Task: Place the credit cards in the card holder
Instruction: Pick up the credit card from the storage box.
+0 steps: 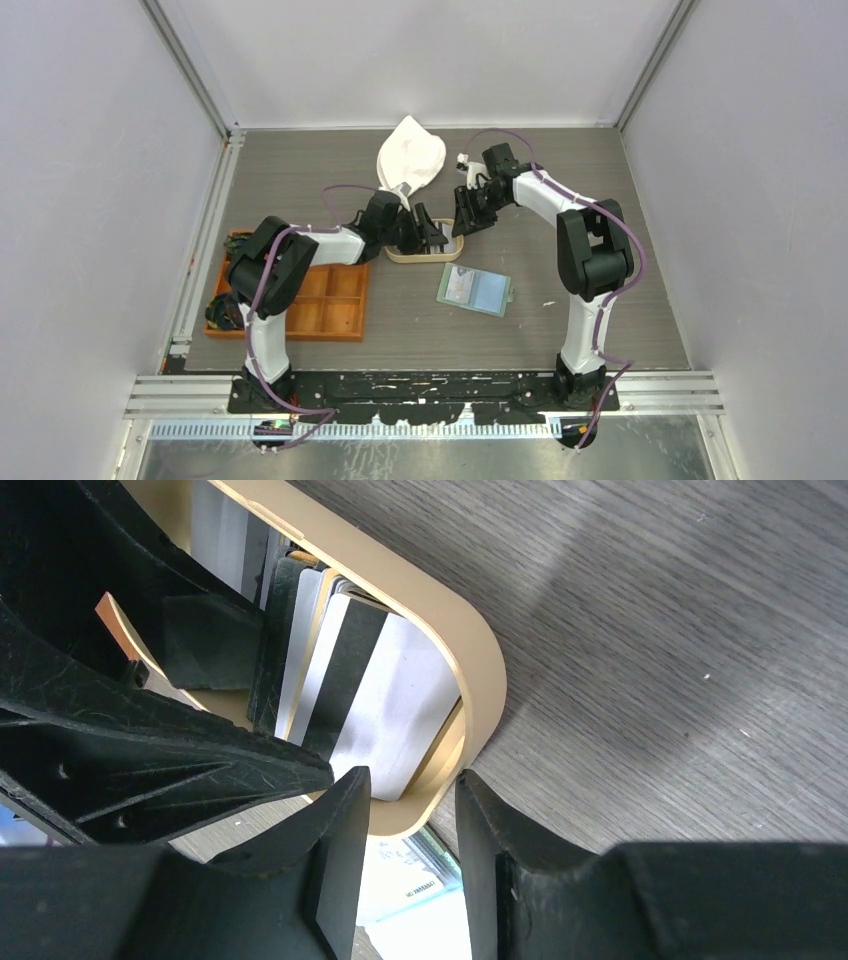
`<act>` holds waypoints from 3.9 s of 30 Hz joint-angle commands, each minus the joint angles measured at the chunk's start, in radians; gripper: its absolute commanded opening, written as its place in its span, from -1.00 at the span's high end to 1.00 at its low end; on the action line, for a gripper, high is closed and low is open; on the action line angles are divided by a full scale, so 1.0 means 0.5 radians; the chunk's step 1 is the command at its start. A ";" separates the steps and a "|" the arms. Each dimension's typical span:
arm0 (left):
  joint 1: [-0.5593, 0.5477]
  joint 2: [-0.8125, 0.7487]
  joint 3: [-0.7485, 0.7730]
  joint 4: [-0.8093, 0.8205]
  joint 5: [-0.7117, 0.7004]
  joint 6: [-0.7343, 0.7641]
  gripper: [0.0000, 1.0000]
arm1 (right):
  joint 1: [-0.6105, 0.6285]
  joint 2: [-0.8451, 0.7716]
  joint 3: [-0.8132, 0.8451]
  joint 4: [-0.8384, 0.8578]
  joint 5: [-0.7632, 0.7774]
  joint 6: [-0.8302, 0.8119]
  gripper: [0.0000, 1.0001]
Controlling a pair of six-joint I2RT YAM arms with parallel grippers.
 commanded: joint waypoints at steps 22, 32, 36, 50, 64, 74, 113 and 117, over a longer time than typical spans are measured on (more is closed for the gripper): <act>0.122 -0.168 -0.123 0.246 0.162 -0.089 -0.08 | -0.019 0.004 0.099 -0.022 -0.060 -0.010 0.12; 0.165 -0.228 -0.177 0.226 0.154 -0.067 -0.03 | -0.023 0.011 0.108 -0.034 -0.067 -0.009 0.11; 0.175 -0.282 -0.185 0.150 0.119 -0.020 0.01 | -0.022 0.016 0.109 -0.038 -0.070 -0.012 0.10; 0.186 -0.286 -0.114 -0.162 -0.029 0.179 0.36 | -0.028 0.021 0.116 -0.046 -0.081 -0.010 0.09; 0.184 -0.426 -0.098 -0.373 -0.170 0.386 1.00 | -0.026 0.026 0.148 -0.101 -0.081 -0.091 -0.21; 0.186 -0.659 -0.300 -0.120 -0.131 0.669 1.00 | -0.044 -0.134 0.152 -0.148 0.043 -0.254 -0.42; 0.422 -0.237 -0.846 1.771 0.533 0.345 1.00 | 0.116 -0.279 -0.216 1.062 -0.519 0.068 -0.47; 0.336 -0.395 -0.821 1.428 0.401 0.508 1.00 | 0.119 -0.264 -0.225 1.104 -0.522 0.148 -0.47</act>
